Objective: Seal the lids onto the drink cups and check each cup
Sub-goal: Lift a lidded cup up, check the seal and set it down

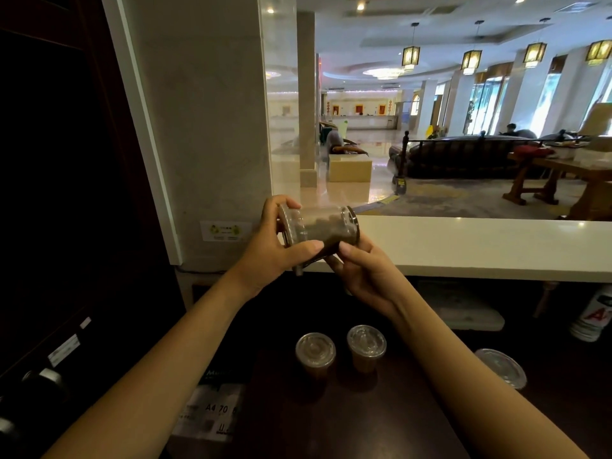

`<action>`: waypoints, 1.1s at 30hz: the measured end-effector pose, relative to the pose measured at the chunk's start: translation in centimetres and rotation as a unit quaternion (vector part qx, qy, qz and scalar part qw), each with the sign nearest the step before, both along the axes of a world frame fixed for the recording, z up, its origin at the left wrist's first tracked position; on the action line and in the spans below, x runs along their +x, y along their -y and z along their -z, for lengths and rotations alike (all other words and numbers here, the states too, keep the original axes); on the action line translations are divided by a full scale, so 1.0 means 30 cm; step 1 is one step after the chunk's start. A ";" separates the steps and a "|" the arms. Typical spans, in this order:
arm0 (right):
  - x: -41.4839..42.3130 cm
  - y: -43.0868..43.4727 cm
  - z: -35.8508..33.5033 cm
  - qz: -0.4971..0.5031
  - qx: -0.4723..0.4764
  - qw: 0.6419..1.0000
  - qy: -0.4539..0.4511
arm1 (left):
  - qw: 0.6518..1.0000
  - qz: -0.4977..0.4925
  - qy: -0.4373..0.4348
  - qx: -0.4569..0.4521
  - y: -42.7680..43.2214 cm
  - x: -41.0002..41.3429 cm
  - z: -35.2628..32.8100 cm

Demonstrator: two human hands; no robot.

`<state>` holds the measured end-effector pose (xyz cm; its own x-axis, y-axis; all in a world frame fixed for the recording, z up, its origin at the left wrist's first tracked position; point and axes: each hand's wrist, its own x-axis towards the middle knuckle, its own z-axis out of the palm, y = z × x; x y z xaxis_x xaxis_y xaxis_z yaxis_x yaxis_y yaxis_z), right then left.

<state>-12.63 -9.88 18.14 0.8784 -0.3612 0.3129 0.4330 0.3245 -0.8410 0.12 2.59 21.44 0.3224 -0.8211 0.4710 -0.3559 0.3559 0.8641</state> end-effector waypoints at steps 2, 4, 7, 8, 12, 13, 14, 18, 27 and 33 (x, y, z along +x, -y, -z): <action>0.017 0.007 -0.009 0.004 0.032 0.999 0.020 | 0.999 -0.003 -0.028 -0.029 0.019 -0.012 0.017; 0.027 0.018 -0.040 0.006 0.051 0.998 0.028 | 0.996 -0.006 -0.067 -0.052 0.045 -0.021 0.038; 0.034 0.052 -0.103 0.064 0.012 0.998 -0.013 | 0.993 -0.034 -0.107 -0.041 0.084 -0.009 0.063; 0.033 0.065 -0.125 0.085 -0.021 0.995 -0.036 | 0.993 -0.047 -0.104 -0.024 0.095 0.001 0.066; 0.041 0.107 -0.201 0.142 -0.195 0.962 -0.126 | 0.997 -0.069 -0.030 0.011 0.153 0.055 0.070; 0.046 0.110 -0.216 0.159 -0.229 0.949 -0.145 | 0.997 -0.071 -0.004 0.014 0.172 0.068 0.068; 0.054 0.115 -0.226 0.176 -0.250 0.939 -0.158 | 0.997 -0.075 0.018 0.021 0.194 0.081 0.065; 0.085 0.133 -0.249 0.212 -0.300 0.913 -0.176 | 0.995 -0.086 0.023 0.049 0.262 0.118 0.058; 0.153 0.216 -0.230 0.250 -0.350 0.865 -0.257 | 0.989 -0.041 -0.094 0.103 0.358 0.122 0.078; 0.149 0.238 -0.247 0.241 -0.348 0.866 -0.265 | 0.987 -0.044 -0.088 0.126 0.376 0.132 0.050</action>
